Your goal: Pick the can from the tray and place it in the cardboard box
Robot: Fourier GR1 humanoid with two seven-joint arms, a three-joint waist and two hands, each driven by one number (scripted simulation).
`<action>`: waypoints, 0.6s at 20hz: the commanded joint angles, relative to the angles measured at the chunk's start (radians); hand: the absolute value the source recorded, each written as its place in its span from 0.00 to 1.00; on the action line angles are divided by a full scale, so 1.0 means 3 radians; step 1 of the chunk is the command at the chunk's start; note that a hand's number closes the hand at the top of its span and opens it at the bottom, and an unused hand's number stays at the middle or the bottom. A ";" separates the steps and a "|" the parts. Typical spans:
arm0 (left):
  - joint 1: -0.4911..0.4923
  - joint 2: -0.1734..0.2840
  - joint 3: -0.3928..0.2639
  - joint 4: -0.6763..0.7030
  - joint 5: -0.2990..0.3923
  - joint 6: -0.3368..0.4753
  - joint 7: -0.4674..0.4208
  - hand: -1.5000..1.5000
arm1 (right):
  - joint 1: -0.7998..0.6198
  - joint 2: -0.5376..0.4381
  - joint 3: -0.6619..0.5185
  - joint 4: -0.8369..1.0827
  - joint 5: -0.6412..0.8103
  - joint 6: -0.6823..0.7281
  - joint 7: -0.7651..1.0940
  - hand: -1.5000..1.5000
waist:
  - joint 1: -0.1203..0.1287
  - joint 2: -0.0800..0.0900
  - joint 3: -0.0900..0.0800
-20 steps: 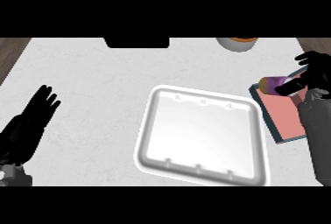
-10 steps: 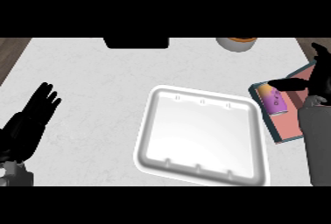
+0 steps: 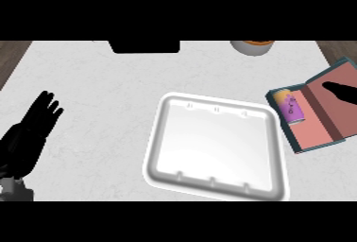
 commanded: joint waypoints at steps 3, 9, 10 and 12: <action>0.0093 0.0041 0.0060 0.0042 0.0028 -0.0105 -0.0112 0.50 | 0.0603 -0.0060 -0.0401 -0.0570 -0.0627 0.0128 -0.0169 0.00 | 0.0011 0.0007 0.0000; 0.0031 -0.0091 -0.0110 -0.0225 -0.0053 0.0062 0.0111 0.50 | 0.1083 -0.0255 -0.0704 -0.0781 -0.1289 0.0667 -0.0486 0.00 | 0.0021 0.0008 0.0001; 0.0204 -0.0037 -0.0008 -0.0216 0.0023 -0.0057 -0.0003 0.50 | 0.1168 -0.0335 -0.0859 -0.0793 -0.1457 0.0765 -0.0573 0.00 | 0.0020 0.0006 0.0001; -0.0082 0.0055 0.0093 0.0212 0.0034 -0.0094 -0.0103 0.50 | 0.1291 -0.0242 -0.0794 -0.0920 -0.1410 0.0754 -0.0624 0.00 | 0.0017 0.0012 -0.0001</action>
